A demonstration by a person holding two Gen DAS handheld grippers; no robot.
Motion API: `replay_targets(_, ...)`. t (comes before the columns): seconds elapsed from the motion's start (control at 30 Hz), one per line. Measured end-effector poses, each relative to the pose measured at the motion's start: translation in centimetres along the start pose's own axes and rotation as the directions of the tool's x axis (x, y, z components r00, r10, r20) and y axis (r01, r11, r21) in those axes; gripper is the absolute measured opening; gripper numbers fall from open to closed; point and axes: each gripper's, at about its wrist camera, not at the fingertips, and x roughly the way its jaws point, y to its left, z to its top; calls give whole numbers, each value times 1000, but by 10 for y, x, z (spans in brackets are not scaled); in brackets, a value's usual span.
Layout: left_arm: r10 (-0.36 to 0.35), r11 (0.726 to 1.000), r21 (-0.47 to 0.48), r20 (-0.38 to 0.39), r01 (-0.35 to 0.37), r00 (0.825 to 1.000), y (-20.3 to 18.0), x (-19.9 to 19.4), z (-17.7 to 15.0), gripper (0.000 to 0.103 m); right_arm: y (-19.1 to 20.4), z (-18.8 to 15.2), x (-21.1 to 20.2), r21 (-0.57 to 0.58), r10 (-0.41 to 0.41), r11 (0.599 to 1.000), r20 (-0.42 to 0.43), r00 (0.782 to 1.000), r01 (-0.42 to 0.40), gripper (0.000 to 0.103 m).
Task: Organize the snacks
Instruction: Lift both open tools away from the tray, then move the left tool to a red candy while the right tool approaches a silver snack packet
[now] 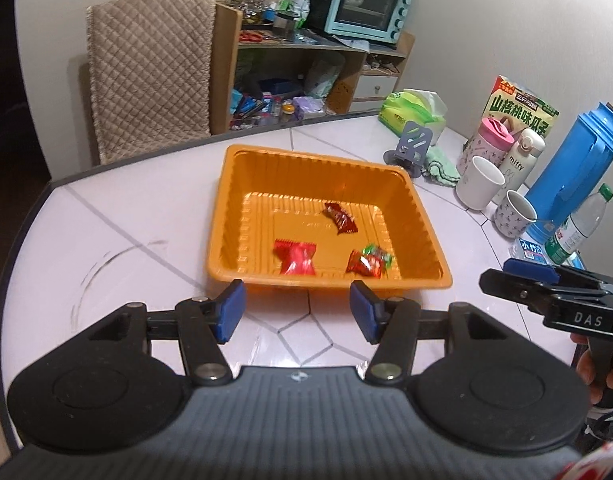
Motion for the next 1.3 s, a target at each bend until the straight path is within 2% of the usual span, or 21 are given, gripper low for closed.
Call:
replay_targets(0.53, 50, 997, -57, -21, -51, 999, 25, -65, -68, 54, 32, -50, -47, 30, -2, 1000, -45, 999, 4, 70)
replay_targets(1.03, 53, 996, -67, -73, -58, 996, 26, -82, -112, 54, 55, -101, -51, 32, 31, 999, -139, 990, -27, 70)
replay_targets(1.3, 49, 996, -71, -116, -58, 992, 26, -79, -132, 54, 62, -113, -39, 4, 20, 1000, -174, 985, -19, 70)
